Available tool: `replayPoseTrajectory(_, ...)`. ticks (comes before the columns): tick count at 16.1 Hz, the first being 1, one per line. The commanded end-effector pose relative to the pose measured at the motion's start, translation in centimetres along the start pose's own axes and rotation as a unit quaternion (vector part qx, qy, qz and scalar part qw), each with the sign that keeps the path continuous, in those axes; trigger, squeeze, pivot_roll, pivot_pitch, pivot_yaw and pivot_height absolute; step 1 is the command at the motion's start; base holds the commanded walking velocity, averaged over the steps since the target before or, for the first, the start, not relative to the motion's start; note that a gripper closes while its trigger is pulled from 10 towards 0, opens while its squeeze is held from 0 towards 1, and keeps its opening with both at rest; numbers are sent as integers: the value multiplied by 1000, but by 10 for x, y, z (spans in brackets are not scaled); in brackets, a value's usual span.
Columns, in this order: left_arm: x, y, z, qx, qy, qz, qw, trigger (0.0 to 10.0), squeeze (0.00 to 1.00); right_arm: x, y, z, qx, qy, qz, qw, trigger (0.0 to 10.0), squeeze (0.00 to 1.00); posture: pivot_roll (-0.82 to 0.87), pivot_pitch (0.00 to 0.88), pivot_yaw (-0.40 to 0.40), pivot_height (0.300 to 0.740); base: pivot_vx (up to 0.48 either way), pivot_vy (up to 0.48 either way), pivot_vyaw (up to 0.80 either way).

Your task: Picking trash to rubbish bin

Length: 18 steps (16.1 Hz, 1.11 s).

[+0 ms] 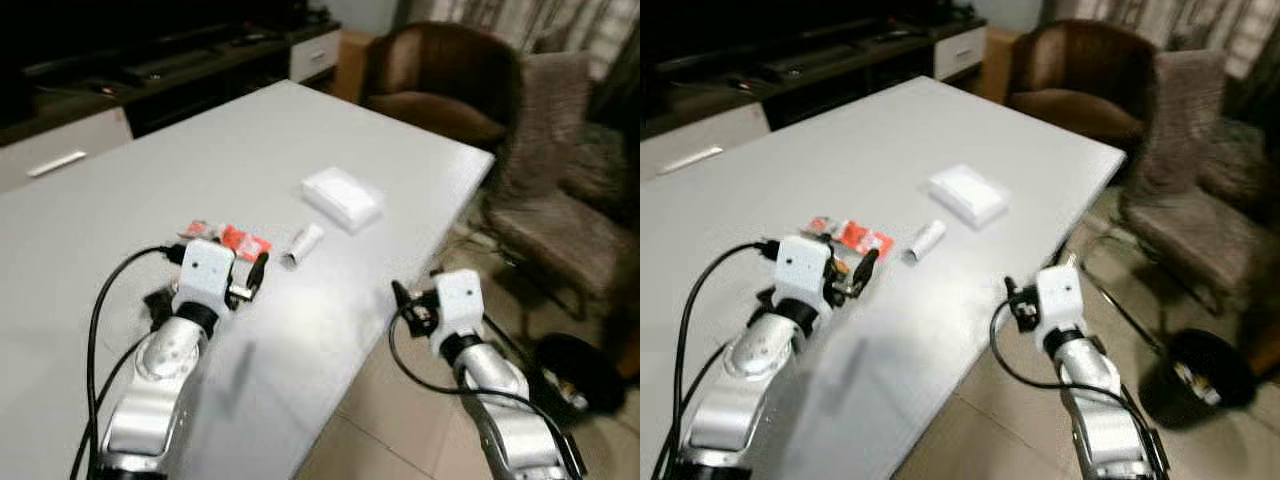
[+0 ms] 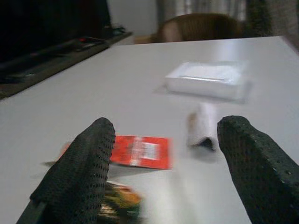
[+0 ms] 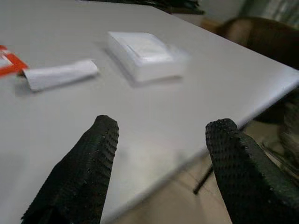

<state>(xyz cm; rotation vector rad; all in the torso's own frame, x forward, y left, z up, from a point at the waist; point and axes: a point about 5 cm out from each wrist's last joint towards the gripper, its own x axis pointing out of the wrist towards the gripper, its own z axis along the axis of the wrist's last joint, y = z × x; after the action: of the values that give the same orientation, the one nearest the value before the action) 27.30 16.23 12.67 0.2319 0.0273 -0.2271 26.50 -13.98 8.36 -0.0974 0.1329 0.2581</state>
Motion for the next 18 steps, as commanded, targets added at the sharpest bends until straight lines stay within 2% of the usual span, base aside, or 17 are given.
replayPoseTrajectory(1, -1, 10, -2, 13, 9, 23, 1000, 10000, 0, 4, 6, 4, 1, -3, 13, 1000, 10000, 0, -26, 0, -68, 740, 0, 0, 0)
replayPoseTrajectory(2, -1, 12, -4, 13, 13, 29, 999, 10000, 0, 5, 7, 4, -1, -4, 16, 1000, 10000, 0, -26, 0, -67, 740, 0, 0, 0)
replayPoseTrajectory(3, 1, 14, -8, -6, 27, 27, 999, 10000, 0, 5, 8, 4, -2, -4, 18, 1000, 10000, 0, -25, 0, -67, 740, 0, 0, 0)
replayPoseTrajectory(4, 3, 17, -10, -25, 31, 23, 999, 10000, 1000, 5, 9, 4, -1, -4, 19, 1000, 10000, 0, -24, 0, -65, 740, 0, 0, 0)
replayPoseTrajectory(5, 8, 18, -11, -36, 27, 0, 999, 10000, 1000, 5, 10, 3, 0, -4, 21, 1000, 10000, 0, -23, 0, -65, 740, 0, 0, 0)
replayPoseTrajectory(8, 22, 27, -17, -19, 39, -76, 996, 10000, 1000, 4, 12, 4, 4, -4, 27, 1000, 10000, 0, -28, 0, -59, 740, 0, 0, 0)
replayPoseTrajectory(10, 30, 49, -19, -6, 49, -95, 994, 10000, 1000, 2, 14, 3, 5, -4, 37, 999, 10000, 0, -31, 0, -55, 740, 0, 0, 0)
replayPoseTrajectory(12, 36, 61, -18, 4, 49, -108, 993, 10000, 1000, 1, 15, 2, 6, -3, 45, 999, 10000, 0, -33, 0, -58, 740, 0, 0, 0)
replayPoseTrajectory(15, 38, 75, -20, 16, 62, -128, 990, 10000, 1000, 0, 19, 2, 9, 0, 71, 997, 10000, 0, -40, 0, -56, 740, 0, 0, 0)
replayPoseTrajectory(17, 34, 86, -26, 0, 87, -167, 982, 10000, 1000, -4, 30, -1, 16, 18, 135, 991, 10000, 0, -42, 0, -54, 740, 0, 0, 0)
replayPoseTrajectory(18, 32, 90, -28, 2, 96, -170, 981, 10000, 1000, -6, 35, -1, 18, 19, 162, 986, 10000, 0, -42, 0, -54, 740, 0, 0, 0)
